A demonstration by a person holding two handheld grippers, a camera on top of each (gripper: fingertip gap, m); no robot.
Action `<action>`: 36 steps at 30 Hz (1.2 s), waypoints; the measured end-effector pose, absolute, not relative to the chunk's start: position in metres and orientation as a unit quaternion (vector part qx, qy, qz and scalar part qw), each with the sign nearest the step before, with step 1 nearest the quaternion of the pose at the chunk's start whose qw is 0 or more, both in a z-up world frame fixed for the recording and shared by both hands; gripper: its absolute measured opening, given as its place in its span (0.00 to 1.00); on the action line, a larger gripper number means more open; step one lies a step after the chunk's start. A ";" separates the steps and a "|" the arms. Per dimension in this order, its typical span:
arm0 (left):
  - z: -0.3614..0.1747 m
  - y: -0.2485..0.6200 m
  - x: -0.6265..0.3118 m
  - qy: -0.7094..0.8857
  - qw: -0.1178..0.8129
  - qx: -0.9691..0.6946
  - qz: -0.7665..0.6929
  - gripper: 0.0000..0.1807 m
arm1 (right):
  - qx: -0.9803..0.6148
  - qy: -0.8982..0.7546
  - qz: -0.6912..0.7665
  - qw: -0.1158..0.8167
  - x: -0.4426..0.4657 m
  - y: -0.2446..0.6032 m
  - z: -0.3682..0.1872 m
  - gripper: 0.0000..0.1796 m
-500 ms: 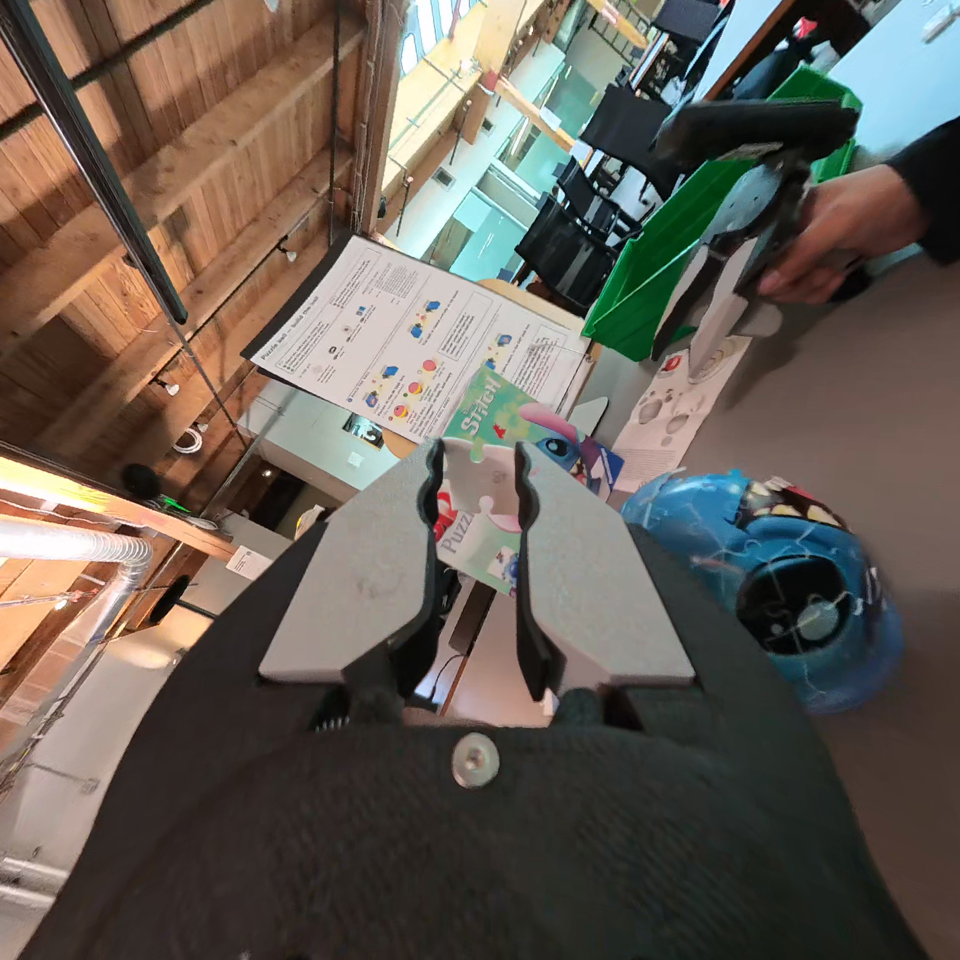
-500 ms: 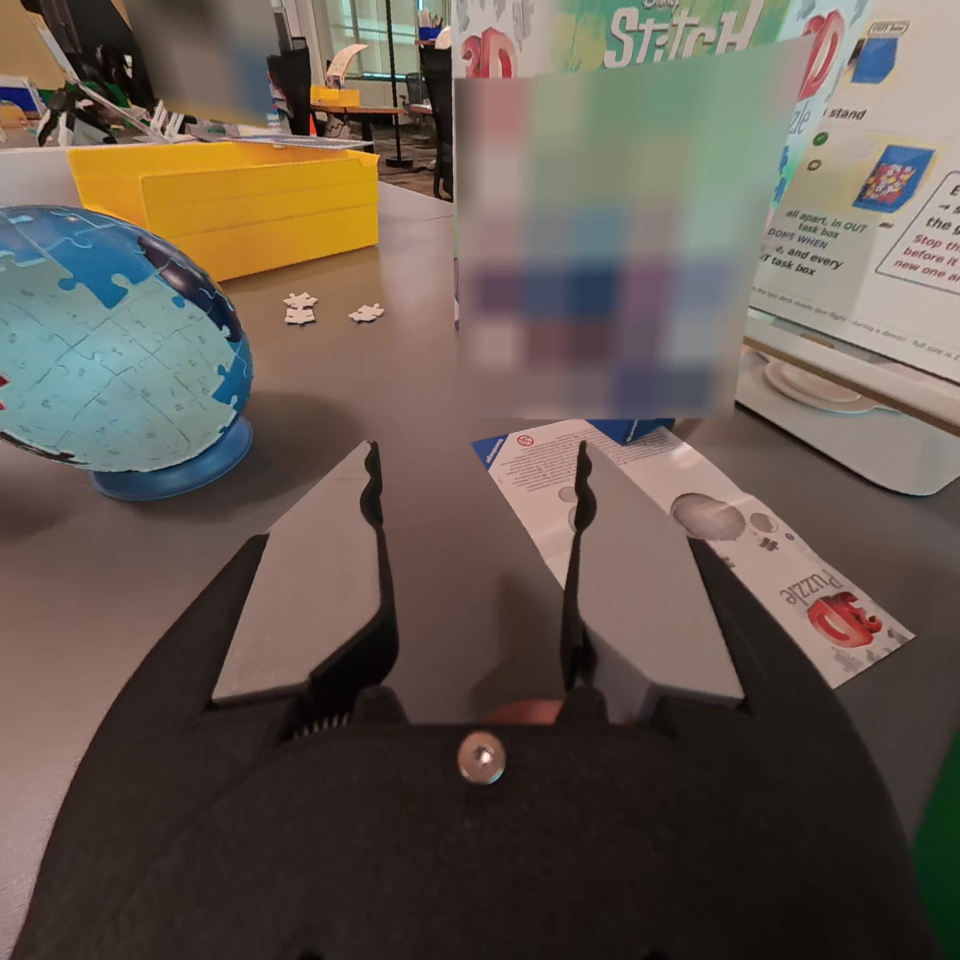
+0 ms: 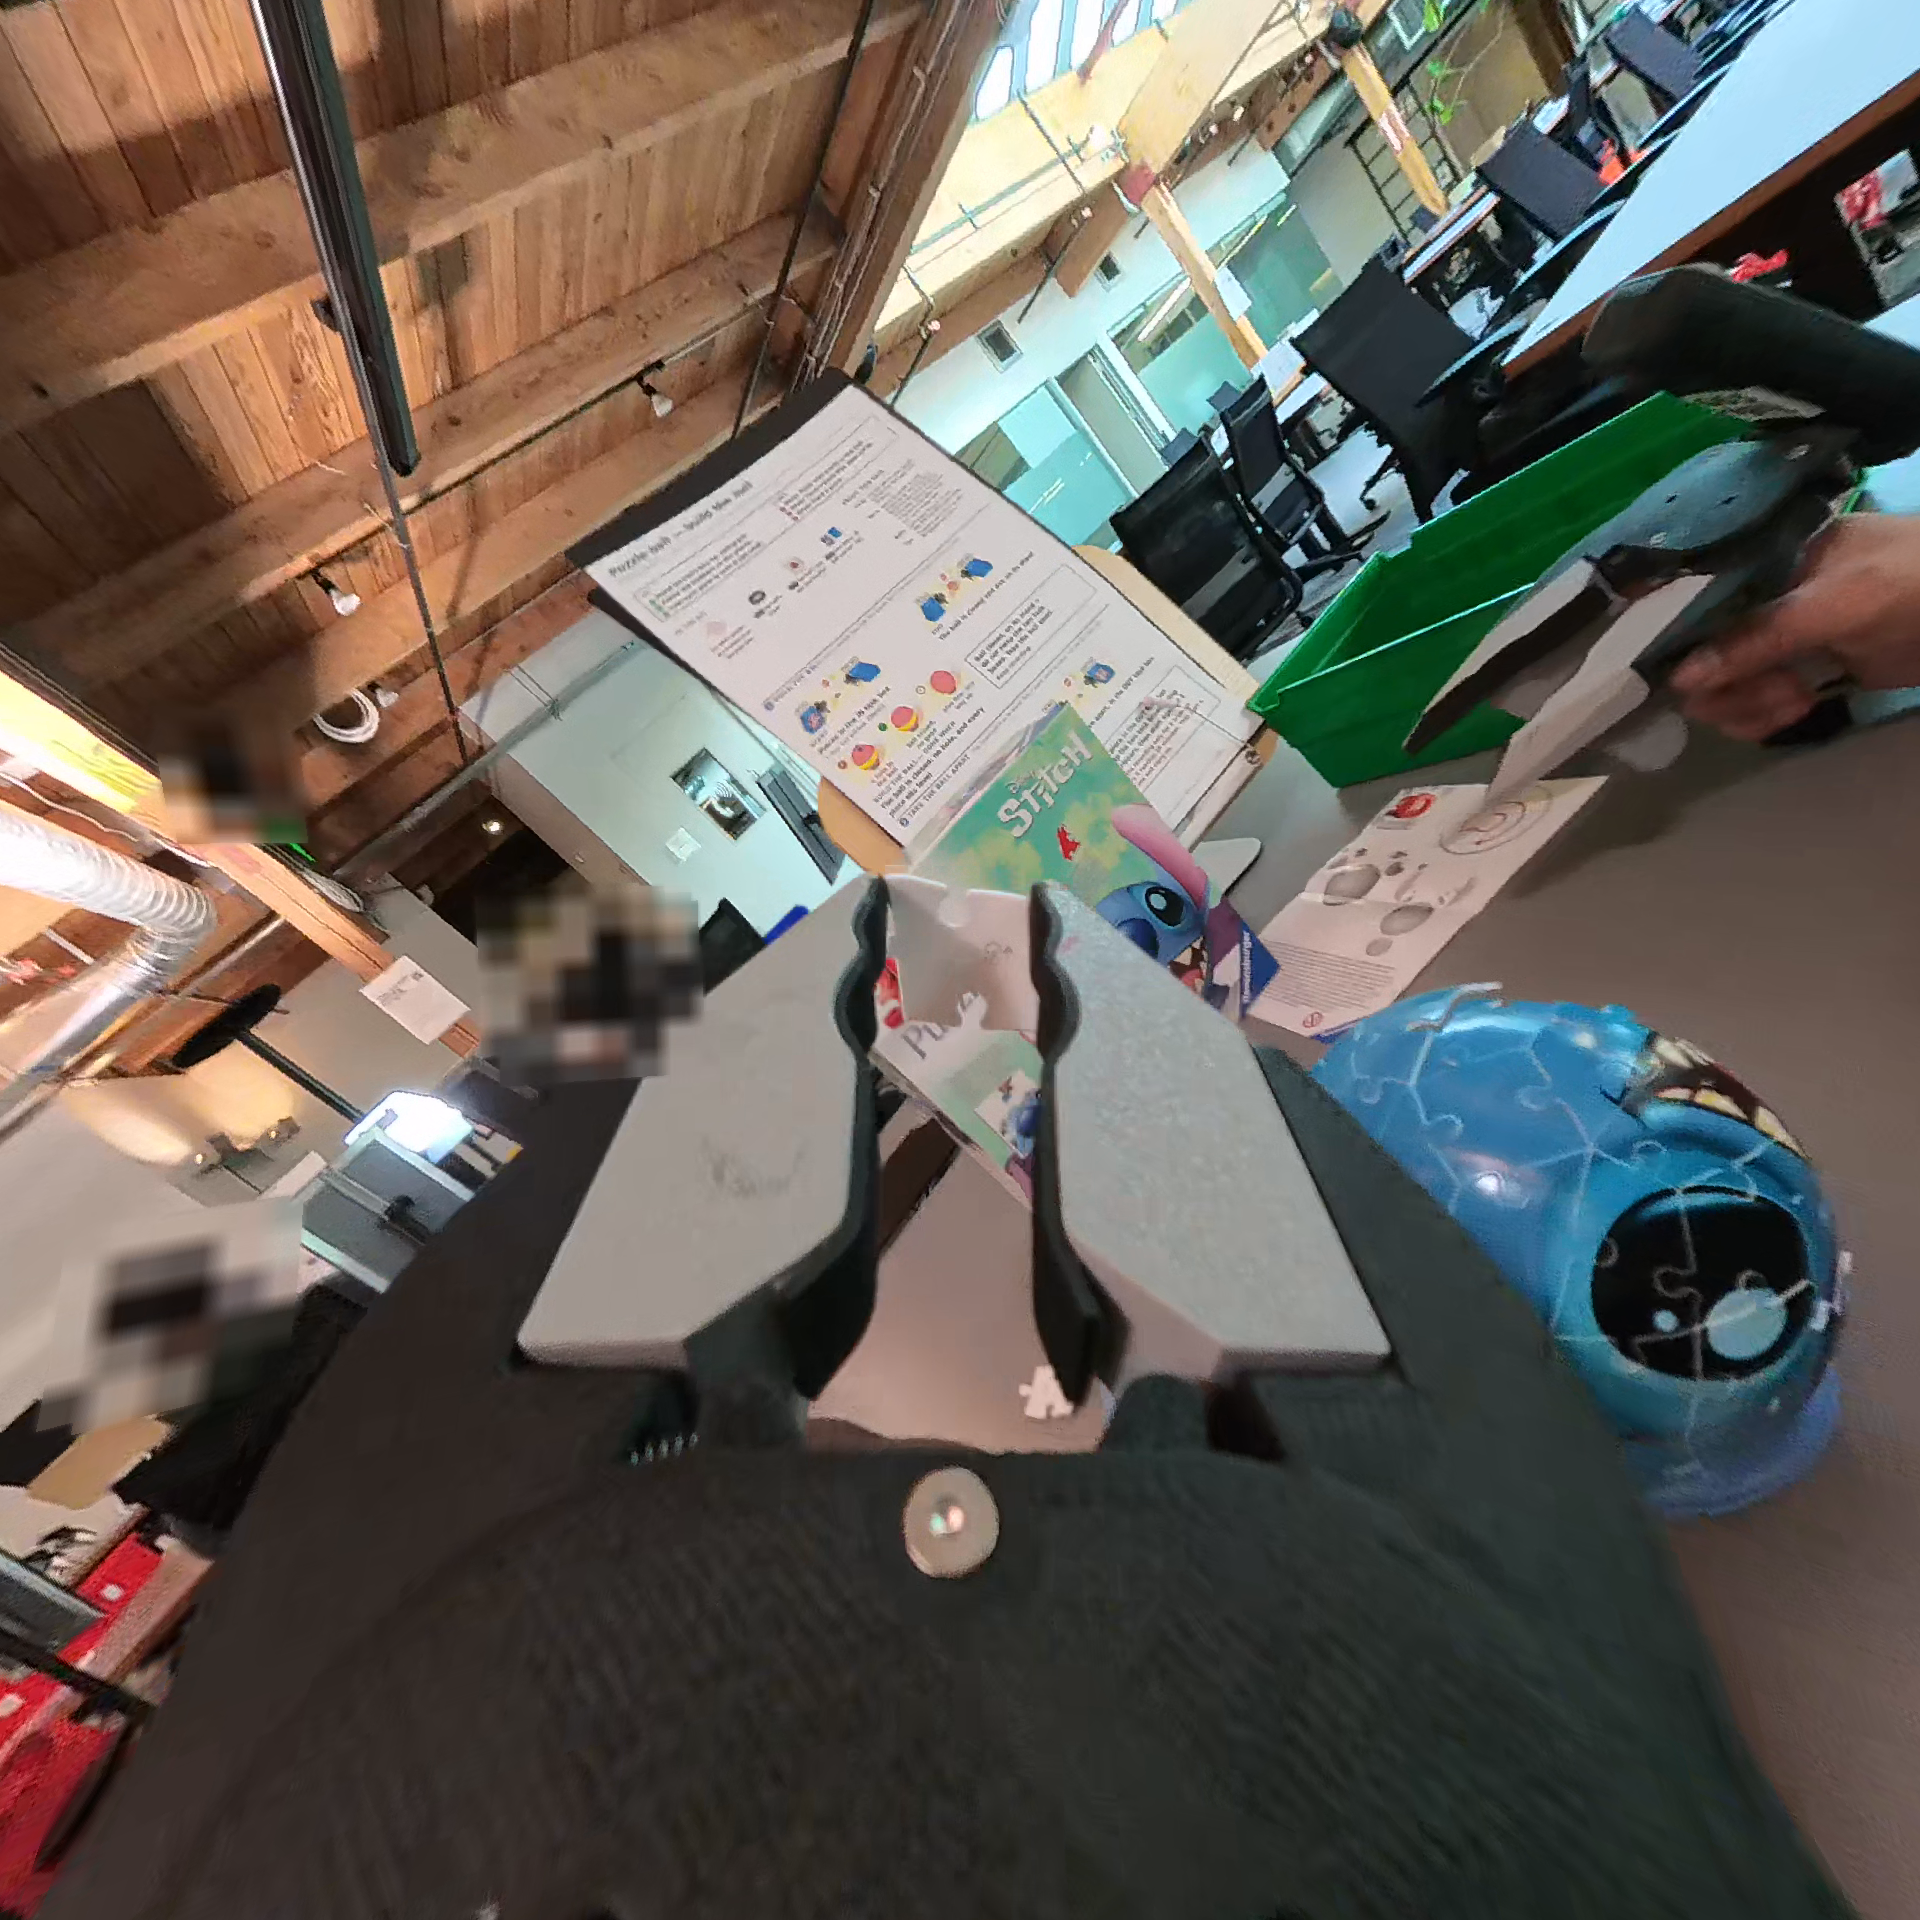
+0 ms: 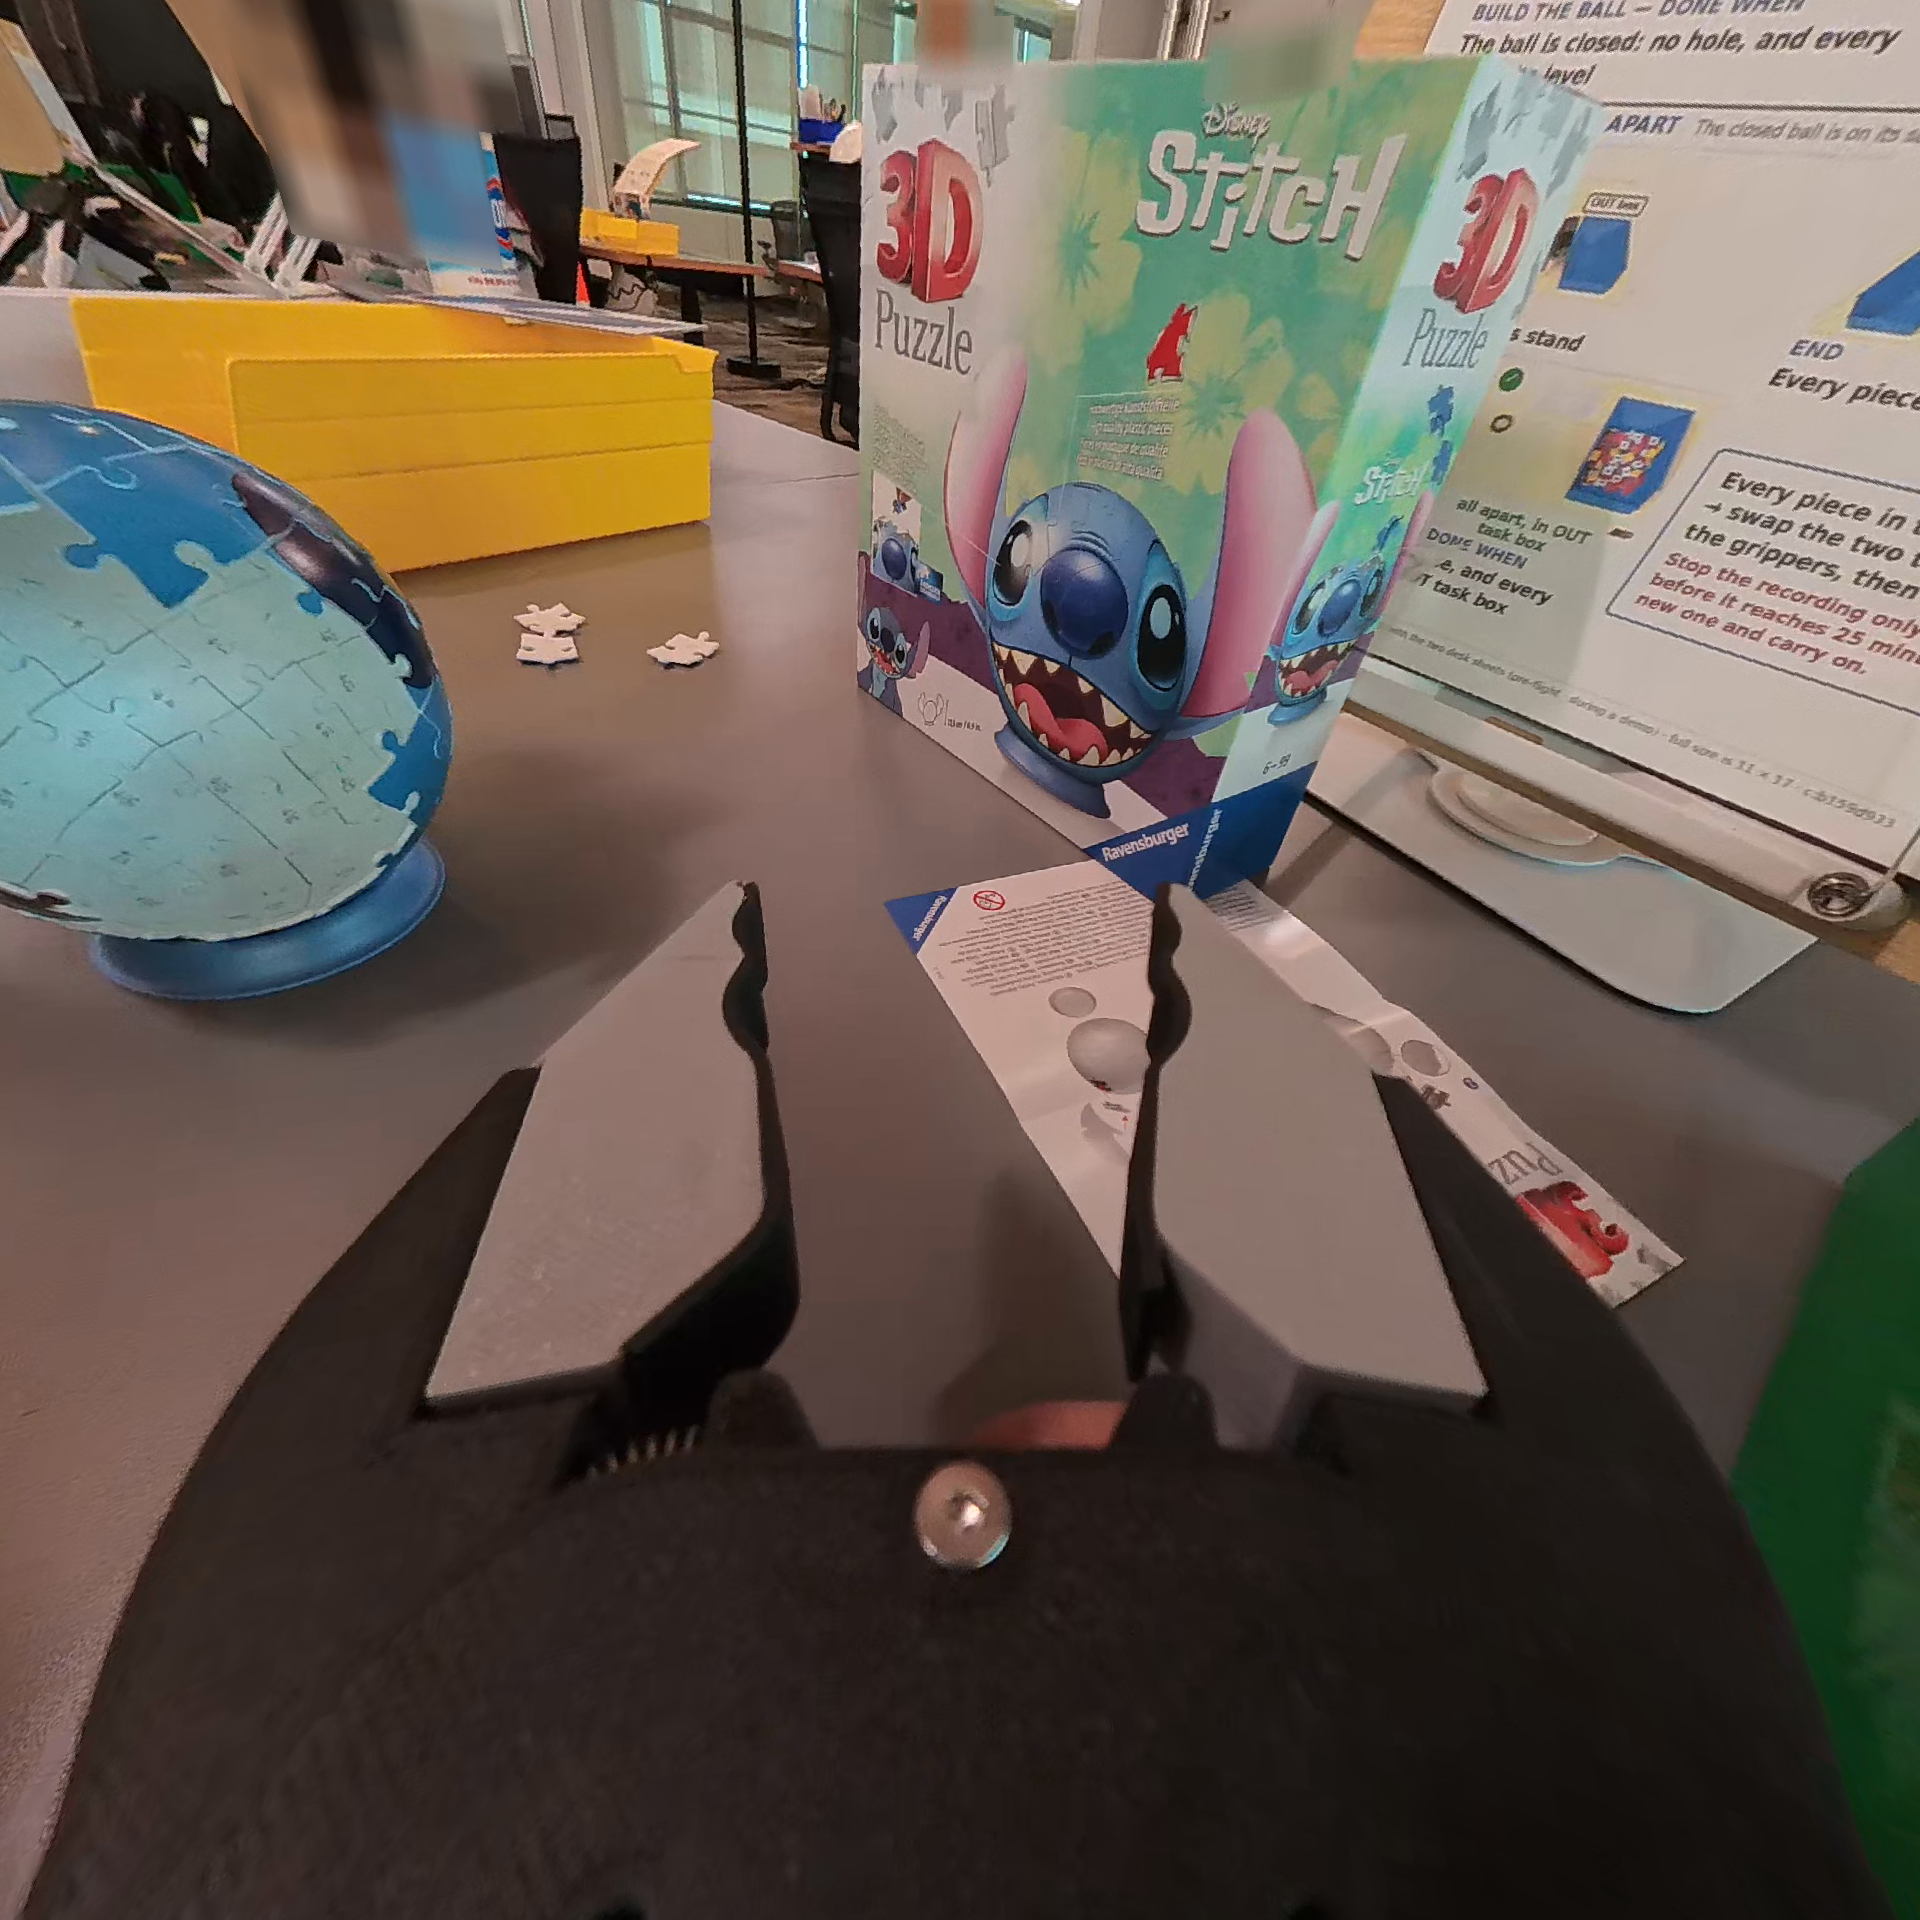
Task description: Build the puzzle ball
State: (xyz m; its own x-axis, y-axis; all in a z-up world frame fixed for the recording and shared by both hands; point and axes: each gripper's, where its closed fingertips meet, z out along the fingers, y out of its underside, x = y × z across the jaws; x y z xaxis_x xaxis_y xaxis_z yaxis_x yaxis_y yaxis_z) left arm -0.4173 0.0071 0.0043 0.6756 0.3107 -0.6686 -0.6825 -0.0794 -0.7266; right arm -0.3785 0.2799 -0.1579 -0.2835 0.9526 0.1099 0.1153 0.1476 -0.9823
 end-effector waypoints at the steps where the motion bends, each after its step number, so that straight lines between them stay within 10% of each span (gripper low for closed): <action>1: 0.004 0.006 -0.420 0.141 0.662 -0.633 0.376 0.14 | -0.422 -0.628 0.498 0.424 -0.378 0.279 -0.157 0.40; 36: -0.042 0.067 -0.351 0.320 0.614 -0.598 0.404 0.14 | -0.340 -0.631 0.620 0.320 -0.346 0.076 -0.035 0.27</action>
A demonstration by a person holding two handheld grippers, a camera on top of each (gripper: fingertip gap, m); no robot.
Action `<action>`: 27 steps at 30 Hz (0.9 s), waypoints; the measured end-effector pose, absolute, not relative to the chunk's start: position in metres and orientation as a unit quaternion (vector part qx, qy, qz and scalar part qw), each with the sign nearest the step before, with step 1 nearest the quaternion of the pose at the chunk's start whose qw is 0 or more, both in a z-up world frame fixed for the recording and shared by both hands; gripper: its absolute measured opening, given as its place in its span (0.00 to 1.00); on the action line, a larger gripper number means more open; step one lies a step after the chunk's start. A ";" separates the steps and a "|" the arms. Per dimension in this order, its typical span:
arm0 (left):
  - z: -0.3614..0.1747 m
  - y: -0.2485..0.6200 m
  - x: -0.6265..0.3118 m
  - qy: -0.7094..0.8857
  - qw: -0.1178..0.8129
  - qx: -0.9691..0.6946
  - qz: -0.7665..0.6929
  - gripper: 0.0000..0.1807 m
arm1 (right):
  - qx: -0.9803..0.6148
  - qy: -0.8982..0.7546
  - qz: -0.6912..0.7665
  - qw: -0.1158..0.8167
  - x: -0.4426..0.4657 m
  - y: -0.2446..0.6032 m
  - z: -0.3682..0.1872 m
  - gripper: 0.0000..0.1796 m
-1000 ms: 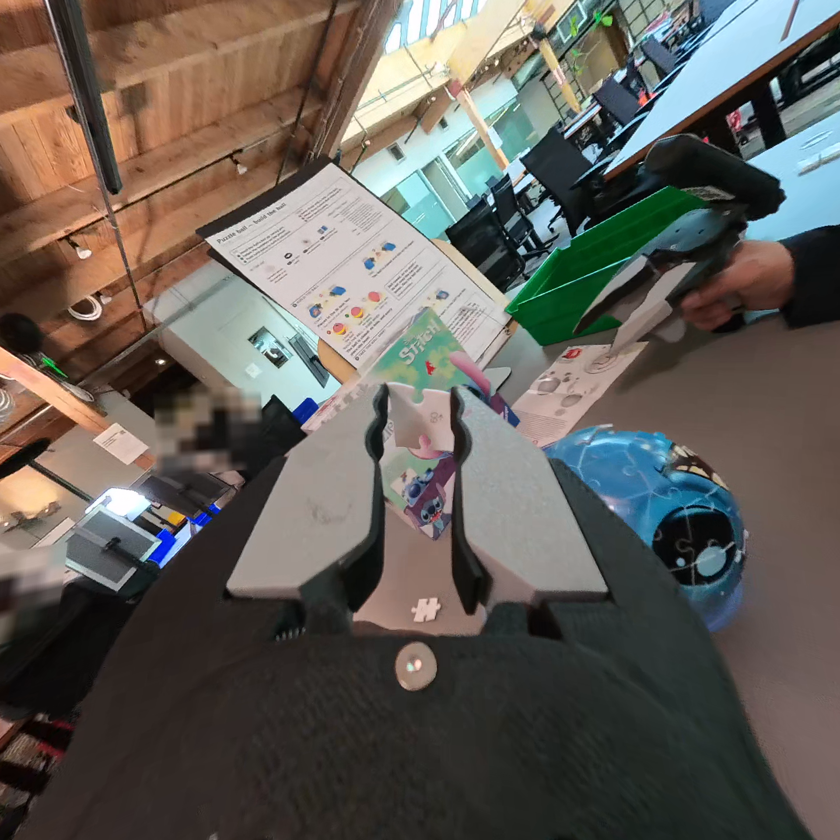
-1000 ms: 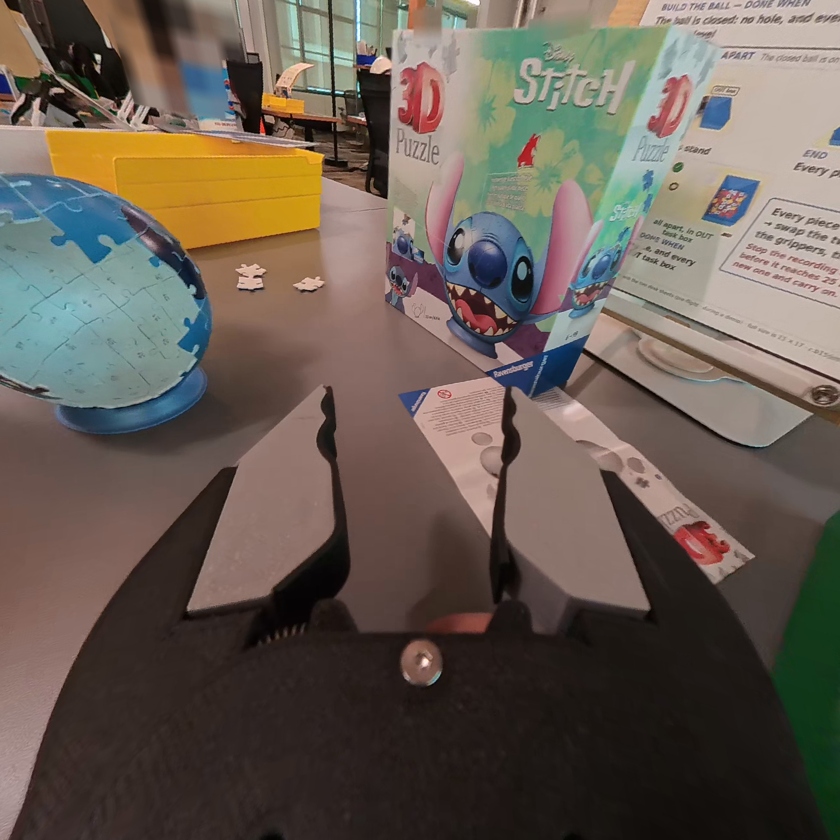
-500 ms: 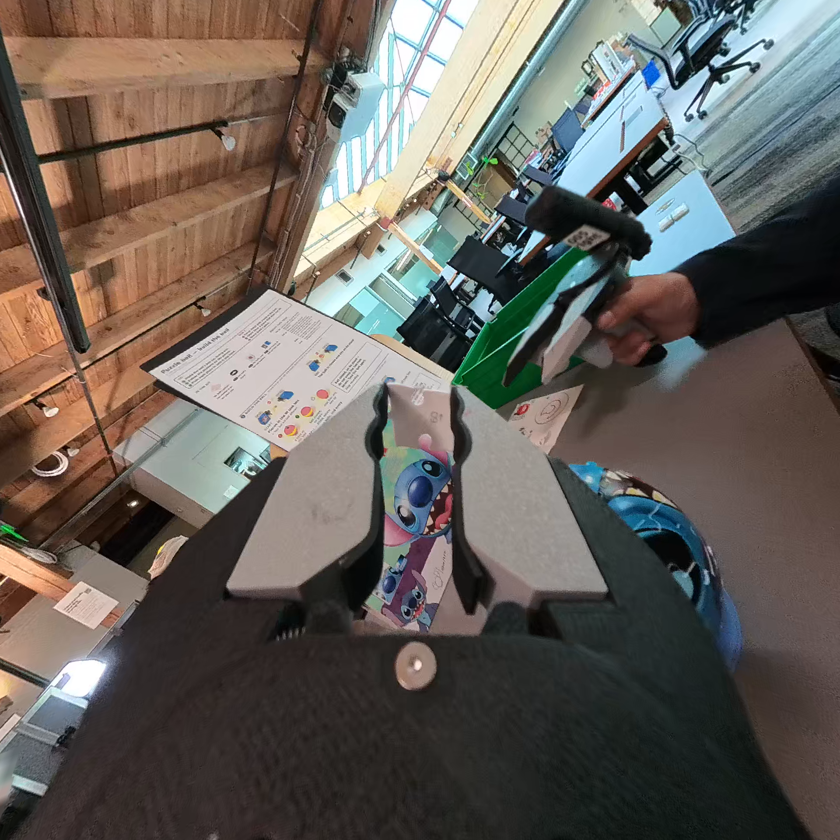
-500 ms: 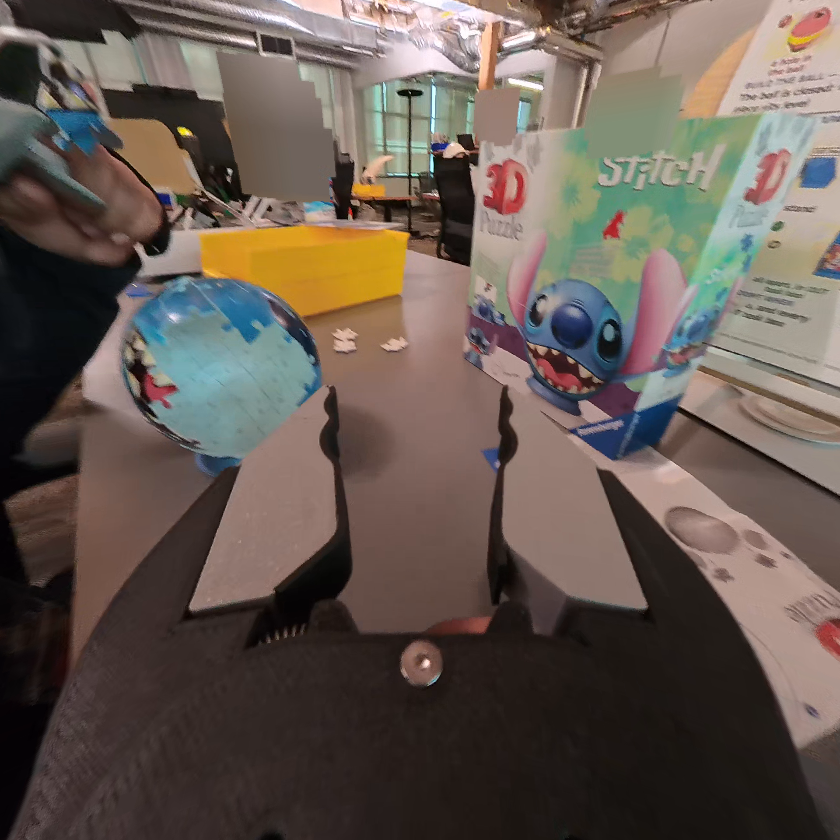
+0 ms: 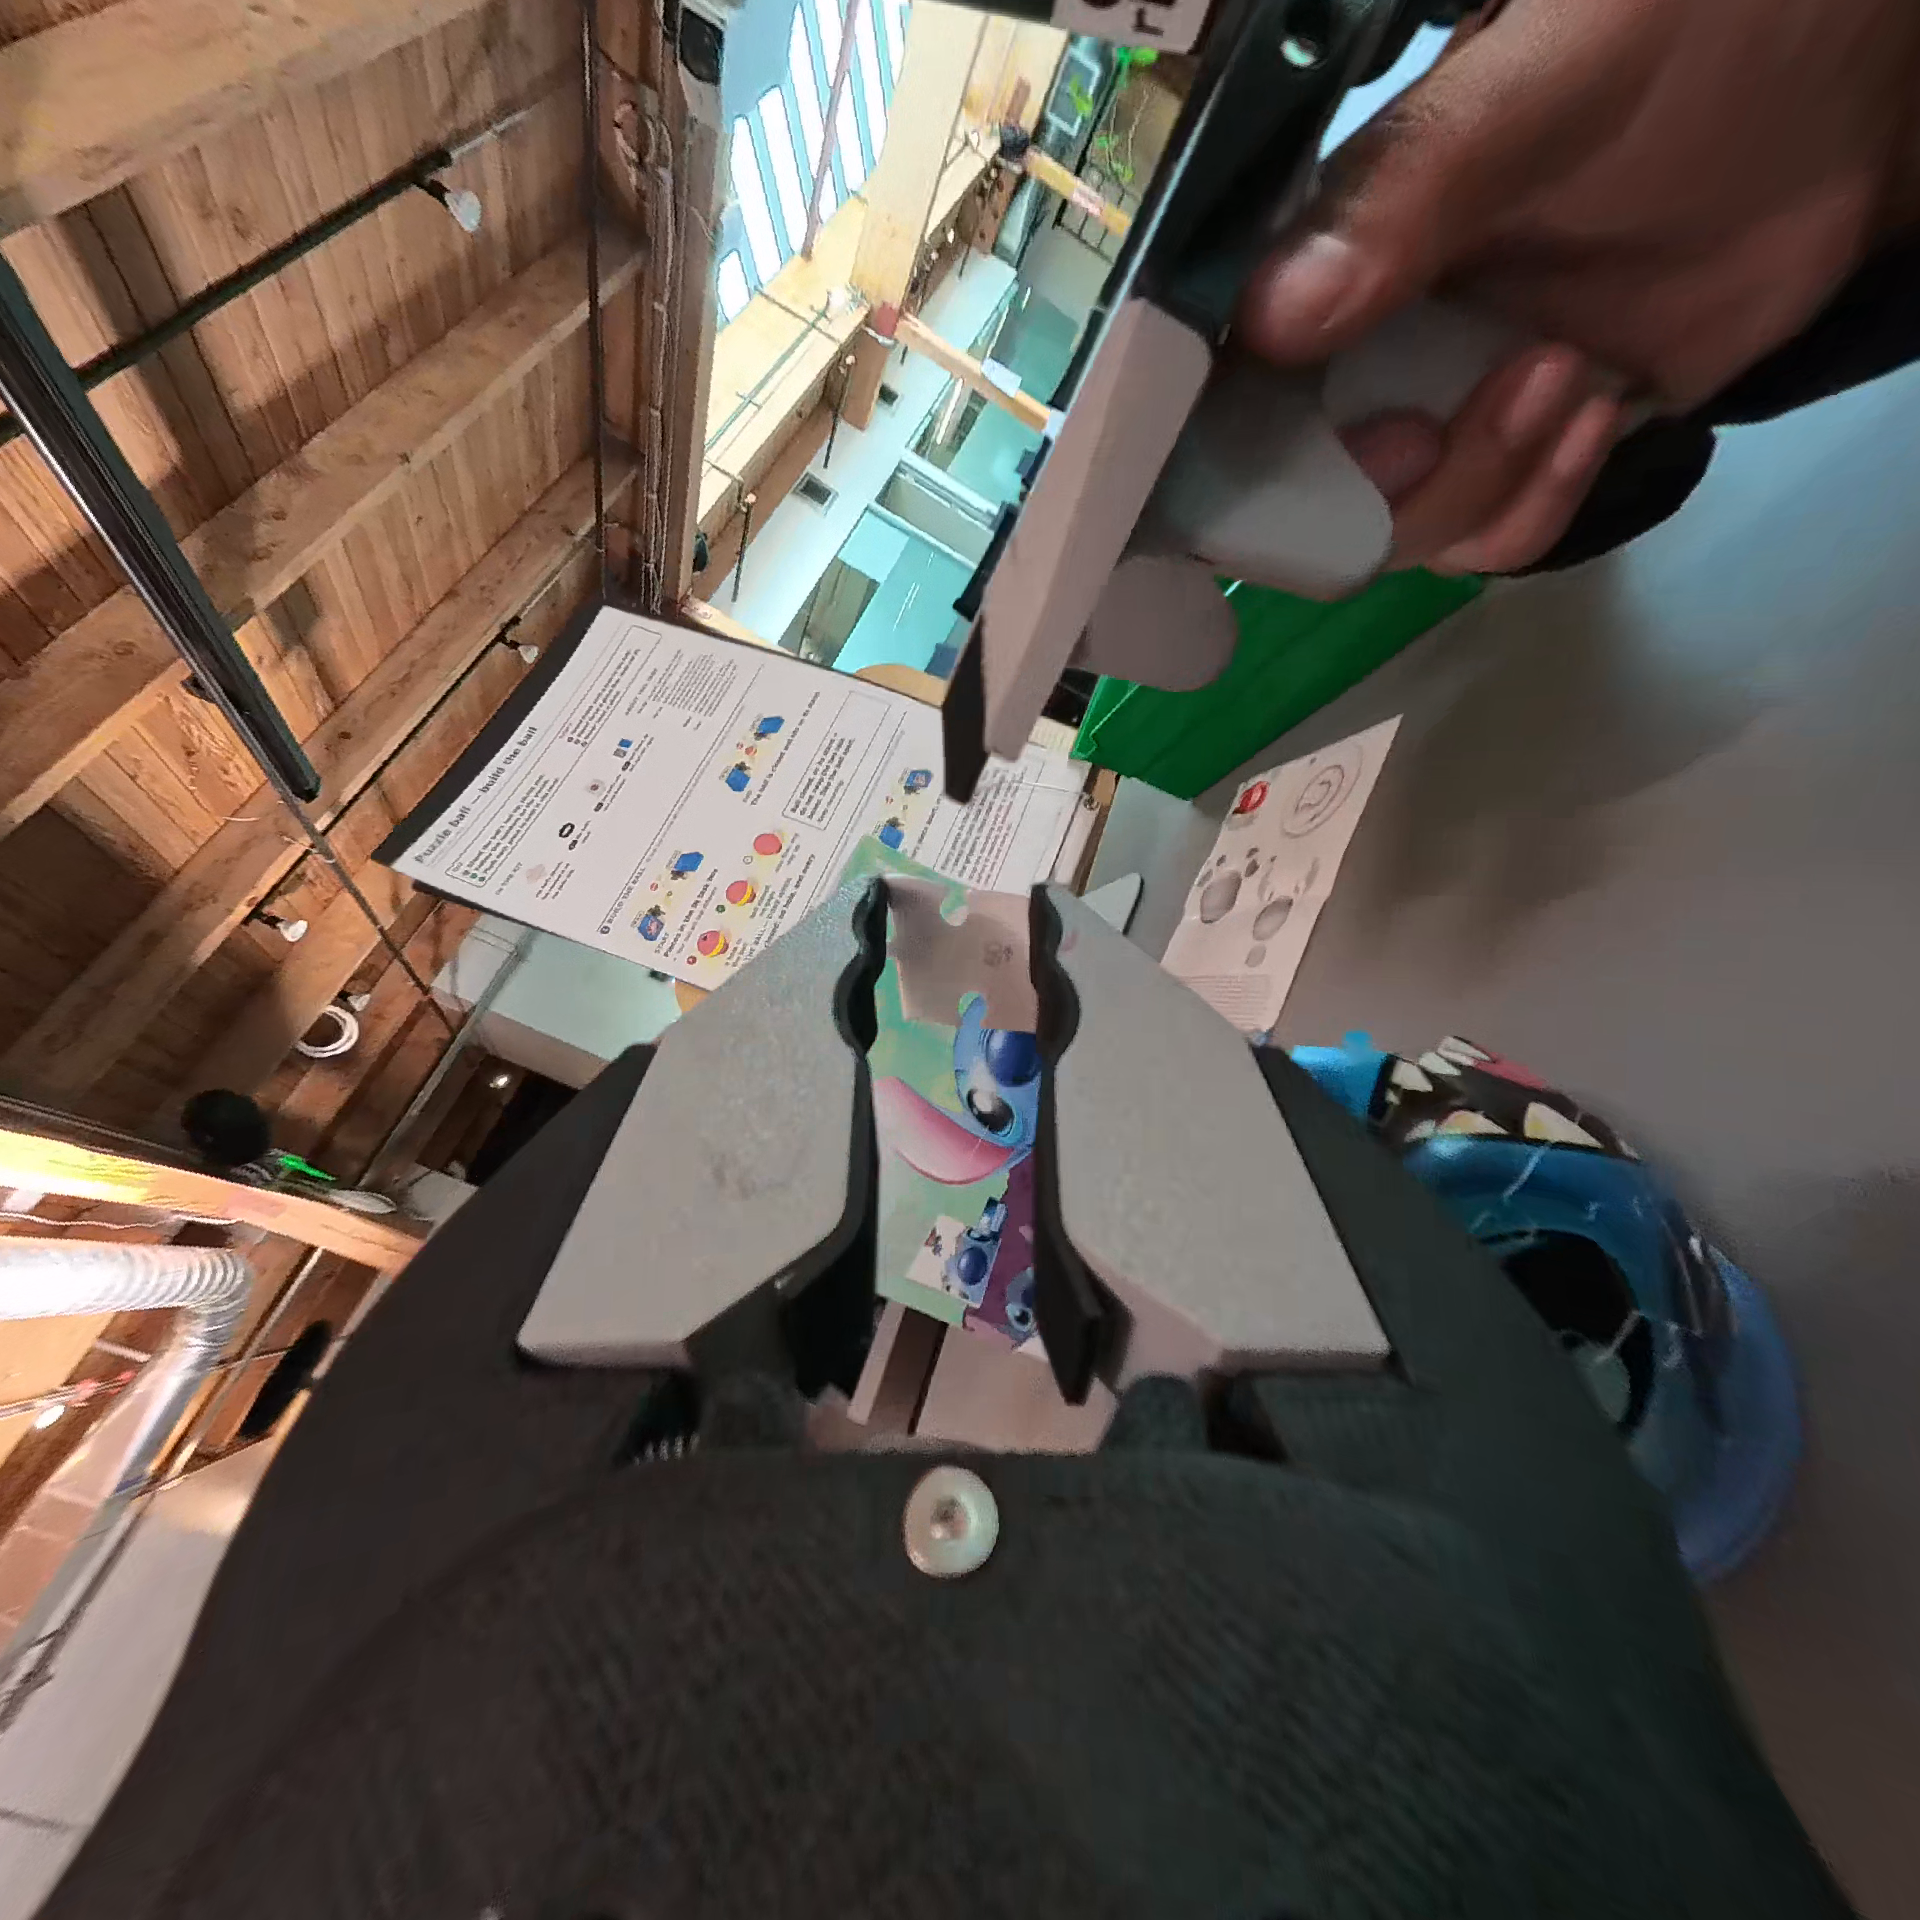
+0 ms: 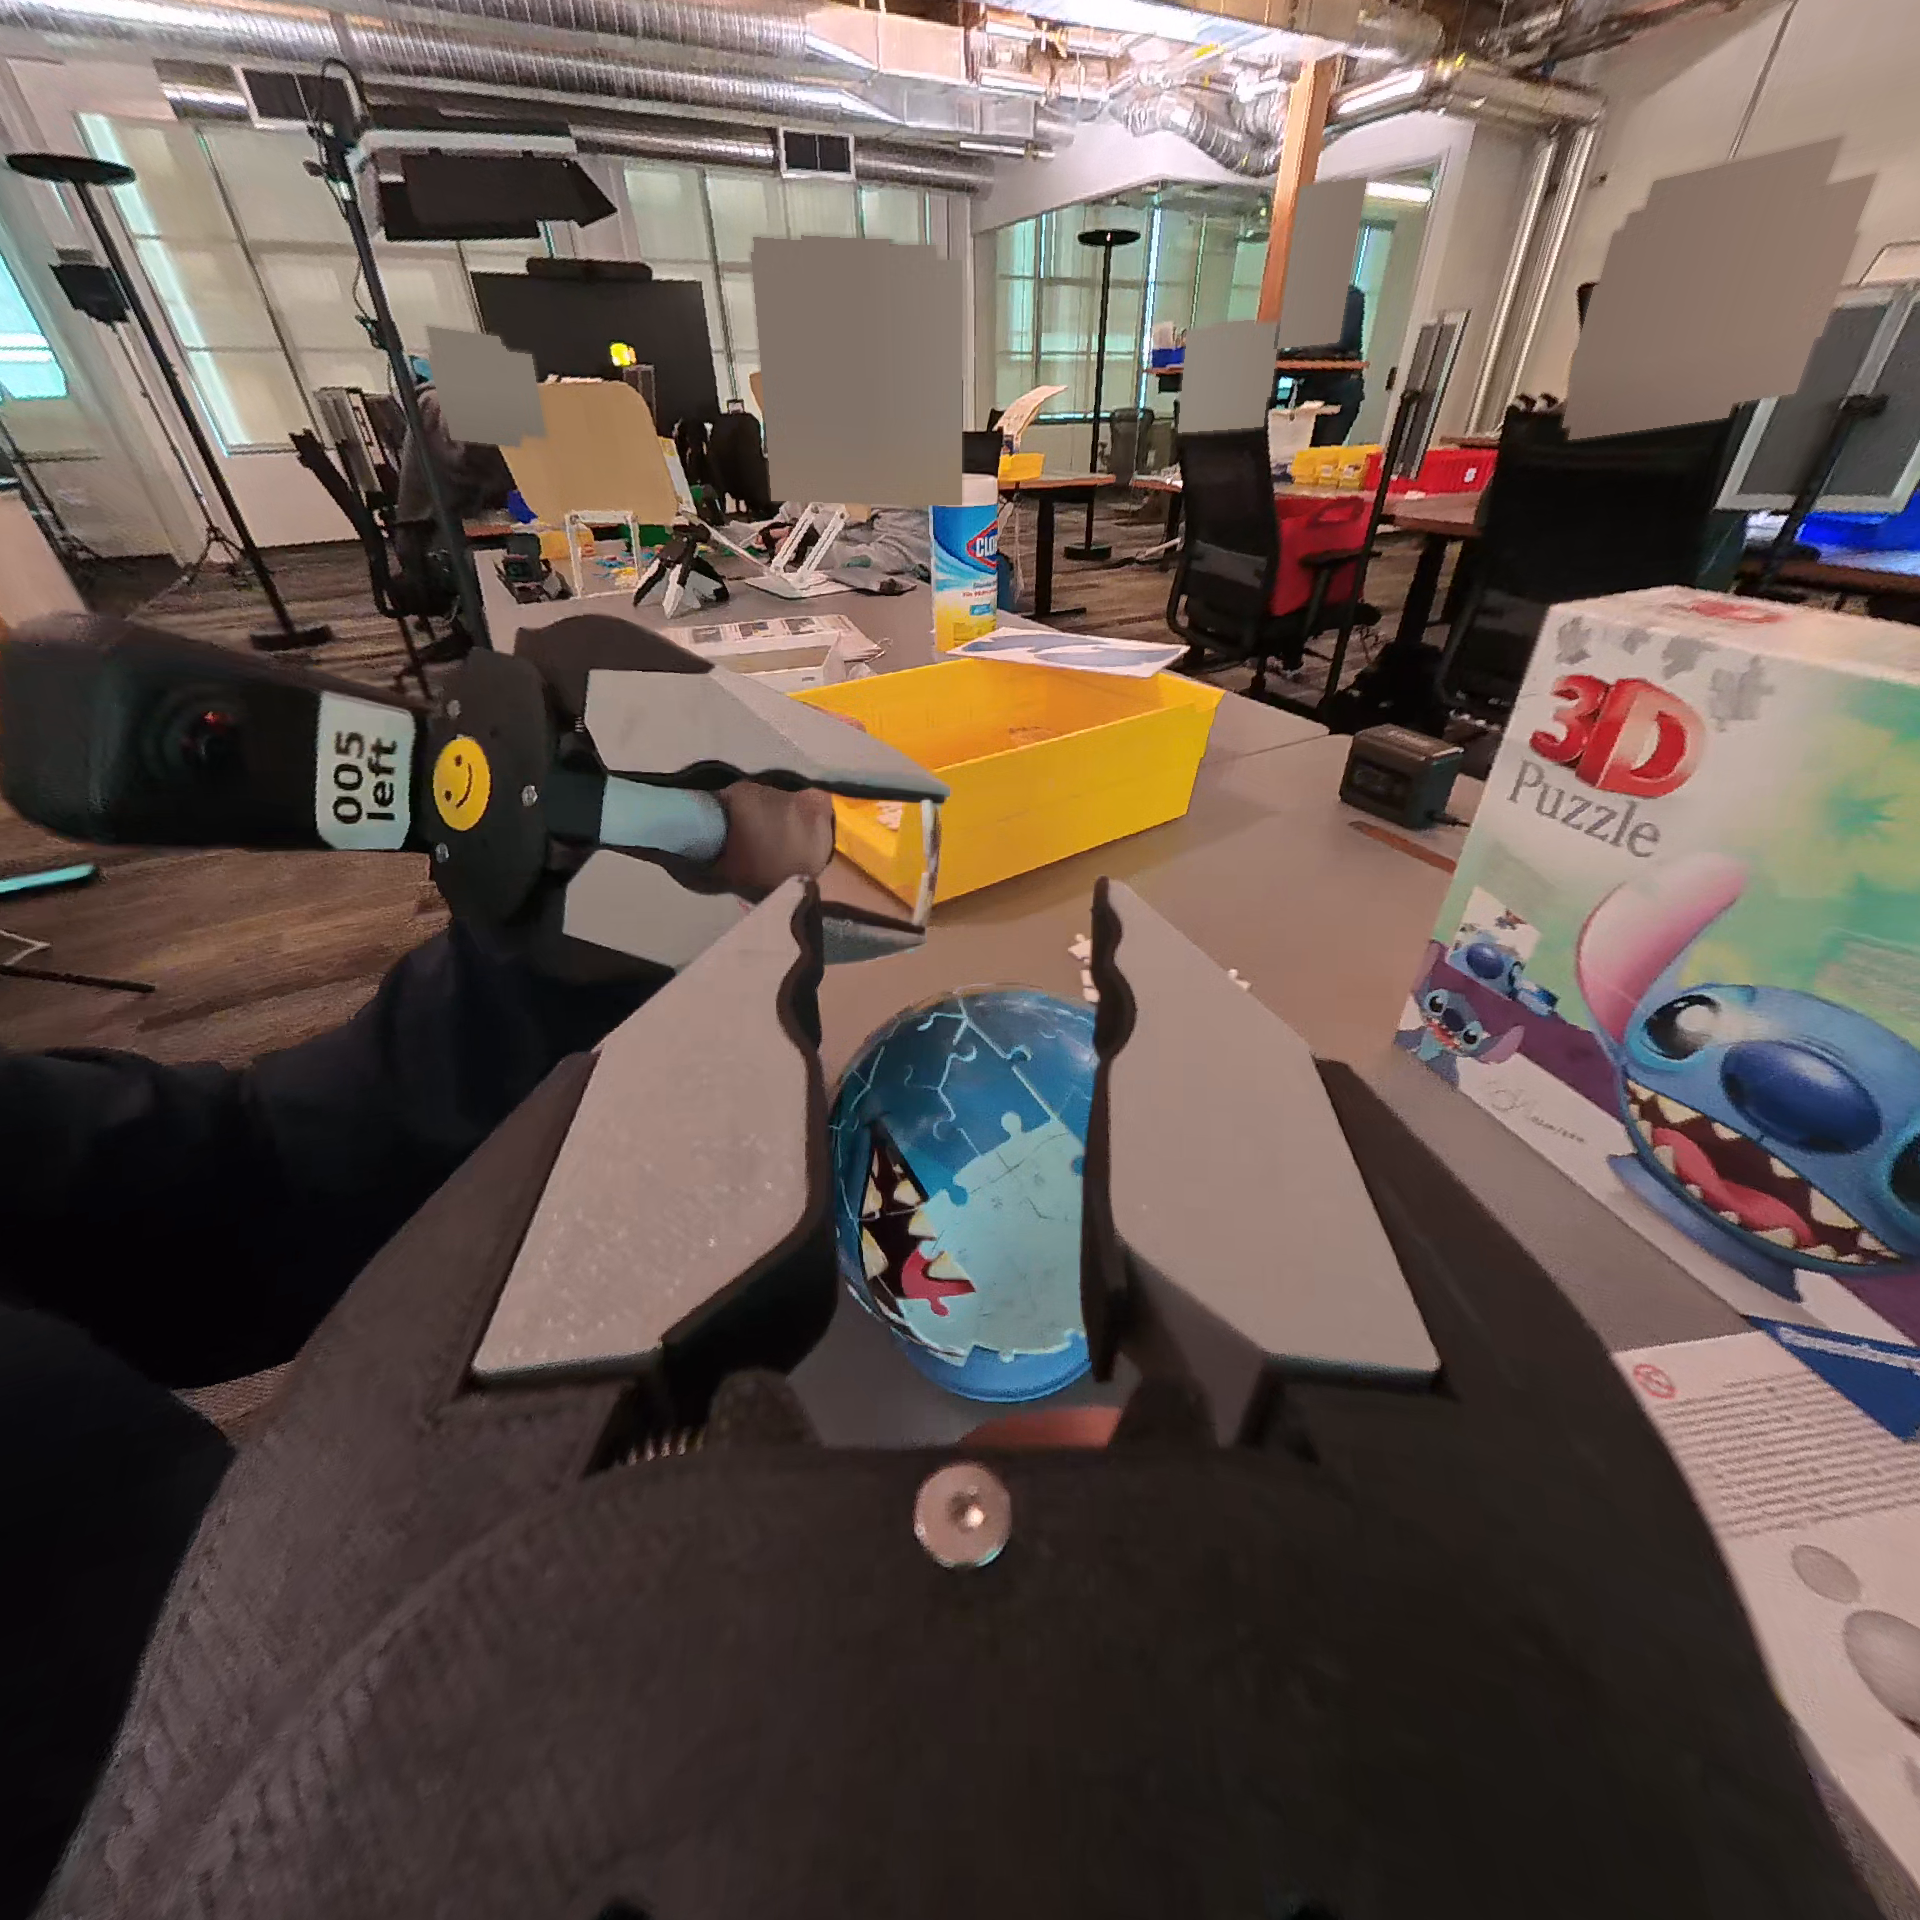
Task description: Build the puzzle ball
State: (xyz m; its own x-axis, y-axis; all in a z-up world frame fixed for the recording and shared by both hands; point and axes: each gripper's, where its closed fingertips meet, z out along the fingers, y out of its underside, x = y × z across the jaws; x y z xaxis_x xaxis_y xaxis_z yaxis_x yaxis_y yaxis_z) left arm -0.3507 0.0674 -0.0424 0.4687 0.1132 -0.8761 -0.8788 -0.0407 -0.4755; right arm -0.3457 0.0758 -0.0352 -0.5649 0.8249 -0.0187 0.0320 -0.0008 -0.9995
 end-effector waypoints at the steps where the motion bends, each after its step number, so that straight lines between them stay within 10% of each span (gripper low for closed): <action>1: -0.044 0.068 -0.350 0.322 0.609 -0.599 0.407 0.14 | -0.344 -0.632 0.619 0.314 -0.348 0.075 -0.038 0.25; 11: -0.055 0.075 -0.333 0.357 0.603 -0.602 0.383 0.14 | -0.336 -0.650 0.621 0.280 -0.357 0.065 -0.051 0.17; 14: -0.057 0.077 -0.335 0.358 0.587 -0.604 0.403 0.14 | -0.324 -0.661 0.614 0.285 -0.354 0.060 -0.053 0.00; 27: -0.057 0.084 -0.330 0.354 0.580 -0.608 0.409 0.14 | -0.325 -0.658 0.617 0.284 -0.348 0.066 -0.053 0.00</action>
